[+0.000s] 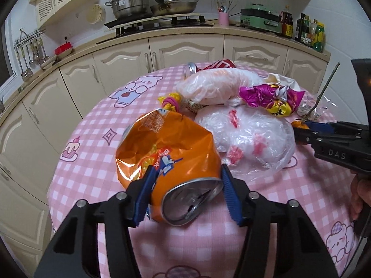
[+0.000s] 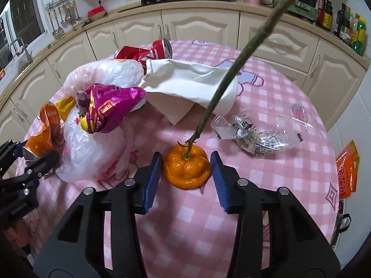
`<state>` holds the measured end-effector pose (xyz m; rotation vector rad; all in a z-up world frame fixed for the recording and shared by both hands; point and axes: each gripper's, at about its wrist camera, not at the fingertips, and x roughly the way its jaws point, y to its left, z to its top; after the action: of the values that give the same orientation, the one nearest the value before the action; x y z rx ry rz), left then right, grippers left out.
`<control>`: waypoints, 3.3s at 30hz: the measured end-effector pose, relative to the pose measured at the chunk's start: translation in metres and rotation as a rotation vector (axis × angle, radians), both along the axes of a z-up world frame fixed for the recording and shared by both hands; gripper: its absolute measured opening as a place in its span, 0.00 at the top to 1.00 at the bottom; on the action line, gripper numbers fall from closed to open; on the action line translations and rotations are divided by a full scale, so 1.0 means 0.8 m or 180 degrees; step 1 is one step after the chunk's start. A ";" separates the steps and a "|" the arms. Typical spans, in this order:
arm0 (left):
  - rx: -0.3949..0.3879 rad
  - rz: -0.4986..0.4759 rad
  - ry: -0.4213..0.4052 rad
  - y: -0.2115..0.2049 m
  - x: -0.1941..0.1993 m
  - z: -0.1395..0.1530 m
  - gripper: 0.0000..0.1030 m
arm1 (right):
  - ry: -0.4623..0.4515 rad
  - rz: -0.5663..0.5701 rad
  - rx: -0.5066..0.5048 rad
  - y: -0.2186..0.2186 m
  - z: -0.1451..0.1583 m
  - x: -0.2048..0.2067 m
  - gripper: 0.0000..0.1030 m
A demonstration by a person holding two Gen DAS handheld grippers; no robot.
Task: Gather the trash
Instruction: 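Grasp the orange Fanta can with left tool while right tool grasps the orange pepper, then carry the can and pepper with both tools over the blue bin, then open both tools to drop the can and pepper into the bin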
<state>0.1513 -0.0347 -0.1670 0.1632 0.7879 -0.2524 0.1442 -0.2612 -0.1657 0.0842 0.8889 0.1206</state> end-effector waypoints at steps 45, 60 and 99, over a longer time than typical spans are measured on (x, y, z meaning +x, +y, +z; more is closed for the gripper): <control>-0.1079 -0.1277 -0.0427 -0.198 -0.102 0.140 0.47 | -0.0850 -0.0875 0.0573 -0.247 0.101 -0.186 0.64; -0.1160 -0.2157 0.0732 -0.510 -0.104 0.003 0.47 | -0.0155 -0.2021 0.0942 -0.442 -0.051 -0.263 0.64; -0.0160 -0.1940 0.1840 -0.653 -0.057 -0.286 0.19 | 0.1112 -0.2729 0.1753 -0.510 -0.360 -0.253 0.06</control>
<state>0.1057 -0.5570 -0.3962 0.2878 1.2933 -0.9238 -0.0579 -0.6690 -0.4538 1.0102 1.0779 -0.4689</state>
